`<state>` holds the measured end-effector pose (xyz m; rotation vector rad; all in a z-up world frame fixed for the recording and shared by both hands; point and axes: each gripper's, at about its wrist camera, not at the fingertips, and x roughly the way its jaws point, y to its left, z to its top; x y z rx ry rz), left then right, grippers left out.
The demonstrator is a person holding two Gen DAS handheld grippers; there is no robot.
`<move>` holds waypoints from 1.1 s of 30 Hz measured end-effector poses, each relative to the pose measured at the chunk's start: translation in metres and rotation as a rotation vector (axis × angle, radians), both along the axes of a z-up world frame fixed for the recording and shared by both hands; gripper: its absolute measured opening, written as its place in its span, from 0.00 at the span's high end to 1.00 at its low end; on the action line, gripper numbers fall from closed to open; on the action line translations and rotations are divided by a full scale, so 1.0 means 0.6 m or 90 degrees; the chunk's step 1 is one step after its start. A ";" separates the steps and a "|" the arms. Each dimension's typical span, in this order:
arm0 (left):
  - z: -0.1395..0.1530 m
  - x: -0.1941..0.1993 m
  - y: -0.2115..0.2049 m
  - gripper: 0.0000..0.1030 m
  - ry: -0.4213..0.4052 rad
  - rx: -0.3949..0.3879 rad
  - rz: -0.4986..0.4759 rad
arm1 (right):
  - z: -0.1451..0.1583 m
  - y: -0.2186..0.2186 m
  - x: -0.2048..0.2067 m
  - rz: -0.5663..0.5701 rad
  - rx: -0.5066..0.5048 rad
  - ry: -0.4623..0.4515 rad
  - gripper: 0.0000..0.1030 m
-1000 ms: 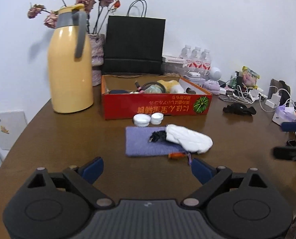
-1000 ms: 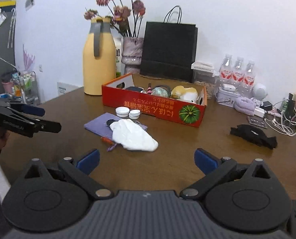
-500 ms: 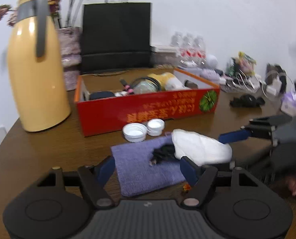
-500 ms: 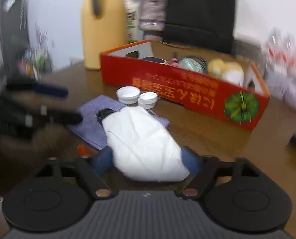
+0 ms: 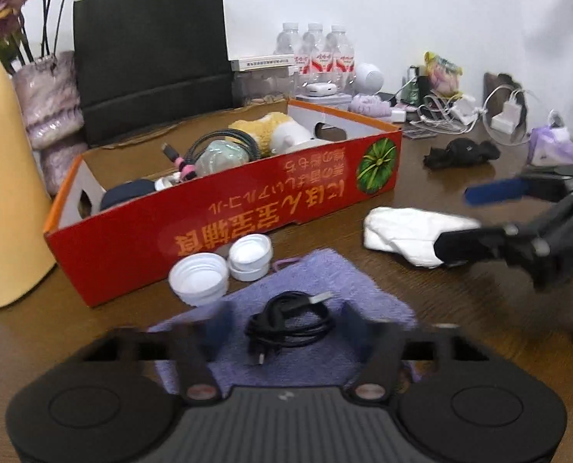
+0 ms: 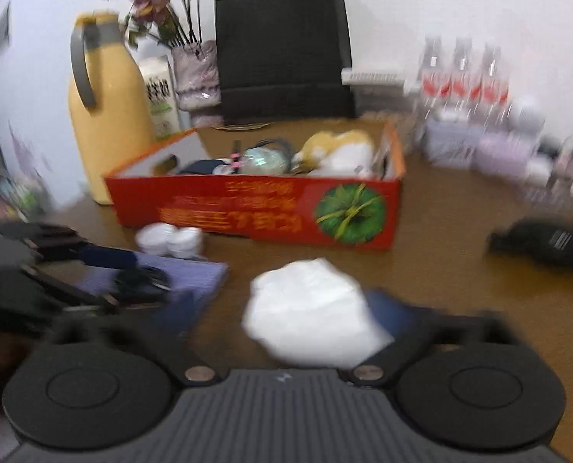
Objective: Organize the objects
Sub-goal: 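Grasp the white cloth bag with the right tool while the left tool grasps the black cable, then carry the white bag into the box with the right tool while the left tool drops the black cable in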
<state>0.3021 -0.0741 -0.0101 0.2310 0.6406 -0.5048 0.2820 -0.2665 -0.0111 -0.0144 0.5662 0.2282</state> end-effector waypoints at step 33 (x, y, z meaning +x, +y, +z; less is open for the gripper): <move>0.119 -0.293 0.056 0.57 -0.024 -0.133 0.132 | 0.080 -0.017 -0.307 0.057 0.223 0.007 0.61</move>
